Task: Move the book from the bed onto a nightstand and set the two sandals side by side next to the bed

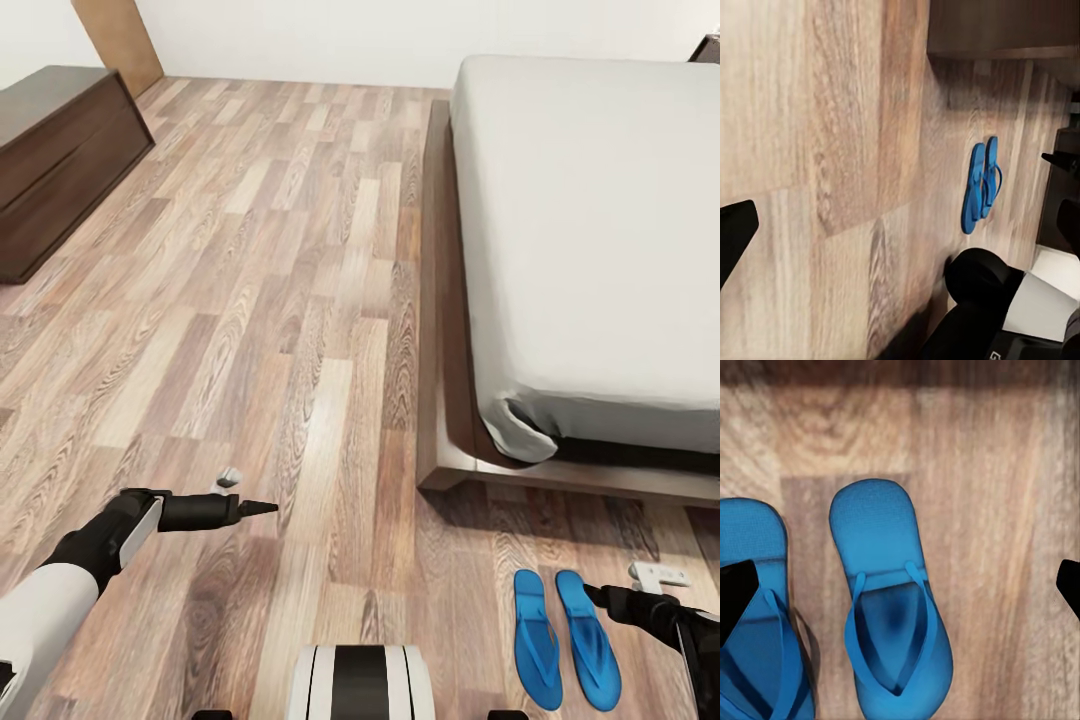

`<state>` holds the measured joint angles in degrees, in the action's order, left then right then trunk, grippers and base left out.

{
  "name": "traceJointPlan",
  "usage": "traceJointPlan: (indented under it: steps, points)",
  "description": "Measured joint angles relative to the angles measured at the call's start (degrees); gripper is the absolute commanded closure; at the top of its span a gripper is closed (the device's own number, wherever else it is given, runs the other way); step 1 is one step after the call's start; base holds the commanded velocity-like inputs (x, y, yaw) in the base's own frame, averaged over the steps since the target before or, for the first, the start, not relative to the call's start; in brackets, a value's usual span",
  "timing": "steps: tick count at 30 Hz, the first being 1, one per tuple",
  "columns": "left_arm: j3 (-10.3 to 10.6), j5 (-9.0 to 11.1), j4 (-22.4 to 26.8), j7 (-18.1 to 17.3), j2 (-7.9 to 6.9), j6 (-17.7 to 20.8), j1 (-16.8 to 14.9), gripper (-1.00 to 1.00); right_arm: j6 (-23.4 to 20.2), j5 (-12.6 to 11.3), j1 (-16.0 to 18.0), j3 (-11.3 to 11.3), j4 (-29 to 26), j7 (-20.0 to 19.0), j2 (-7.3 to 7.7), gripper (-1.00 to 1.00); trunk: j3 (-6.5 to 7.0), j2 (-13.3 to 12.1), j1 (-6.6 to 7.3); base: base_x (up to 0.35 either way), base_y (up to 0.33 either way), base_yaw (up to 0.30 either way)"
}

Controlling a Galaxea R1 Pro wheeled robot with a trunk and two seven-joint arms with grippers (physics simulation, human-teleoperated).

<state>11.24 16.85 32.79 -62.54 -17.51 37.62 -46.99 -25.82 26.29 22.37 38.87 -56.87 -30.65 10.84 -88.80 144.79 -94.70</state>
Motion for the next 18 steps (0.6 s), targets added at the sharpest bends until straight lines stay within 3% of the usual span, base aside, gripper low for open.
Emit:
traceJointPlan:
  steps: [18]
  points:
    - [0.05,0.0,-0.02,0.0,0.03,0.0,0.0,-1.0,0.0,0.0,0.0,0.0,0.25,0.08,0.0,-1.0,3.99,-0.24,0.46,0.0,0.0,0.0]
